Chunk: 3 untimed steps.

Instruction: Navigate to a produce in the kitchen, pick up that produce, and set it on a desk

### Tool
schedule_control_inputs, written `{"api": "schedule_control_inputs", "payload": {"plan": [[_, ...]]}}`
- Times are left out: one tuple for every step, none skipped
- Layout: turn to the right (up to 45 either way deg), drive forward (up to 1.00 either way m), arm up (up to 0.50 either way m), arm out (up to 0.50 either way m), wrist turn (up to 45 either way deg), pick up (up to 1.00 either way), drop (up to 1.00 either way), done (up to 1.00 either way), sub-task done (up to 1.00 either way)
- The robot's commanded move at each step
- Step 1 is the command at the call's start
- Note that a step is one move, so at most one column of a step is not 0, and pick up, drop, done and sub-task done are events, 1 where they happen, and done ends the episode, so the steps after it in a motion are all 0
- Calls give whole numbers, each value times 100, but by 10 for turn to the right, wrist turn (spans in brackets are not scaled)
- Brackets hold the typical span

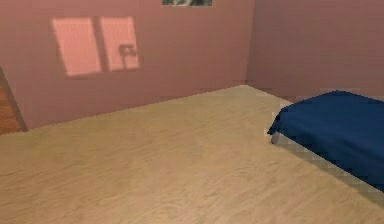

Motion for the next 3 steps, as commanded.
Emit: {"api": "schedule_control_inputs", "payload": {"plan": [[0, 0, -16, 0, 0, 0, 0, 0, 0], [0, 0, 0, 0, 0, 0, 100, 0, 0], [0, 0, 0, -10, 0, 0, 0, 0, 0]]}}
